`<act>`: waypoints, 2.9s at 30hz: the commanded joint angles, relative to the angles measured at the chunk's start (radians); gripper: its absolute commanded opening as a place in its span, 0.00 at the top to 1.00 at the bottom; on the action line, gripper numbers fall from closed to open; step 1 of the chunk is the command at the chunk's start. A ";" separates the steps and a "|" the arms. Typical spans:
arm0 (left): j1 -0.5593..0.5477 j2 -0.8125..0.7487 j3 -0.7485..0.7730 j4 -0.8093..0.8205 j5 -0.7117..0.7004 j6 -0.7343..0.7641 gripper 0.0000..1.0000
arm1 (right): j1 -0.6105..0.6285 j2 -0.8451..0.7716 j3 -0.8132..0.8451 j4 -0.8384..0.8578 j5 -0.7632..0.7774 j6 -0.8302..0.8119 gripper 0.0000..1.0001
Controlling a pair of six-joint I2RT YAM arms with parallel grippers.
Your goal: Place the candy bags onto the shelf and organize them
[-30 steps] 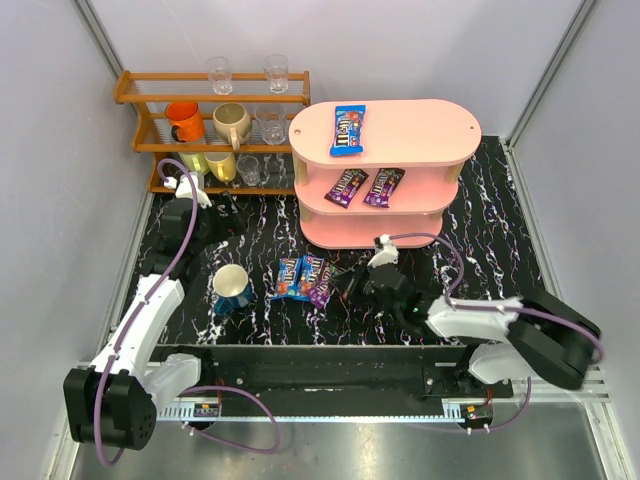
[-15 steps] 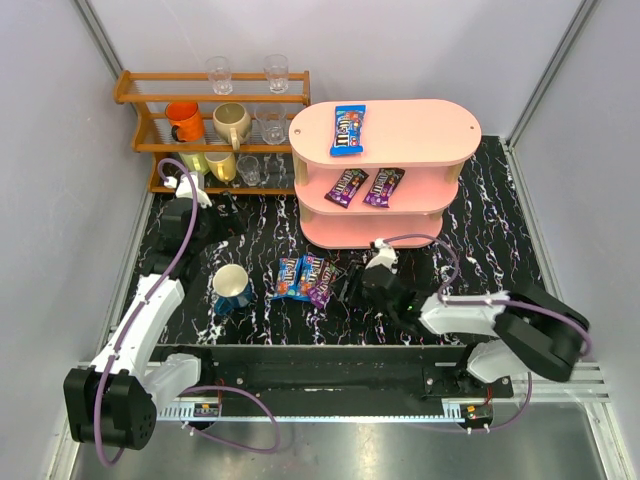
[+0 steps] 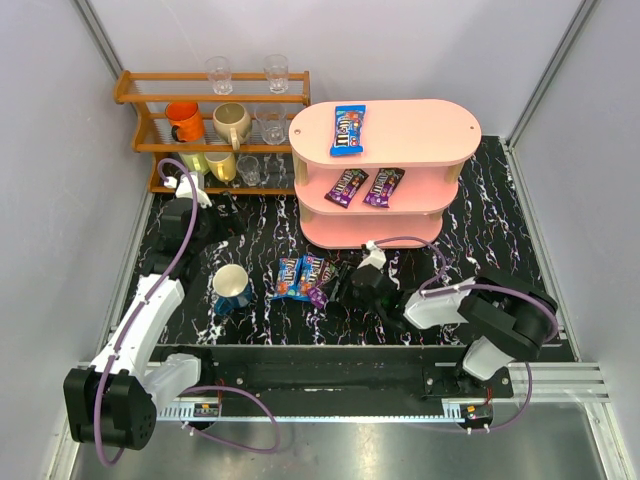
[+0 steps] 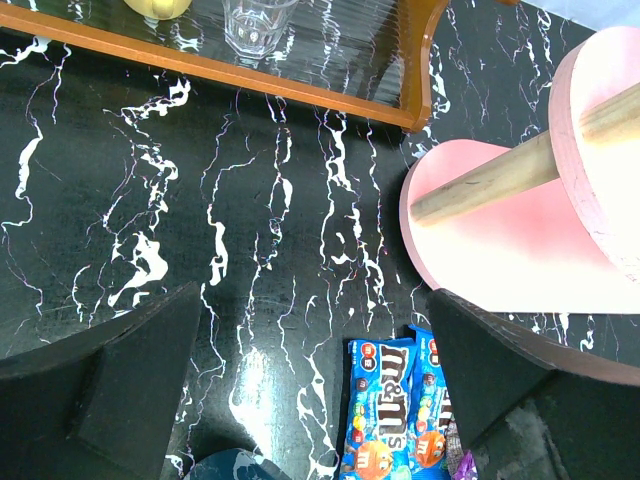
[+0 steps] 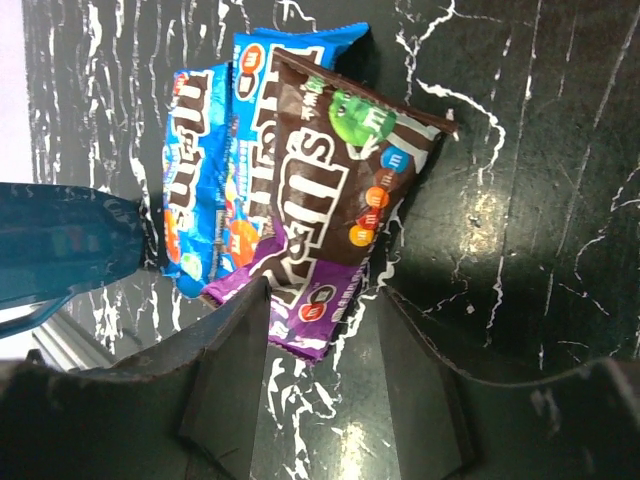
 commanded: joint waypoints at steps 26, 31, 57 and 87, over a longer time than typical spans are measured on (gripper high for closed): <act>0.007 -0.019 0.043 0.043 0.014 -0.002 0.01 | 0.008 -0.845 0.073 -0.675 0.174 -0.564 1.00; 0.007 -0.018 0.042 0.041 0.013 0.000 0.01 | -0.053 -0.807 0.171 -0.725 0.270 -0.782 1.00; 0.007 -0.008 0.042 0.044 0.022 0.000 0.01 | -0.674 -0.402 0.512 -0.608 -0.302 -0.977 1.00; 0.007 -0.014 0.042 0.038 0.011 0.003 0.01 | -0.121 -0.607 -0.054 -0.364 0.055 -0.255 0.29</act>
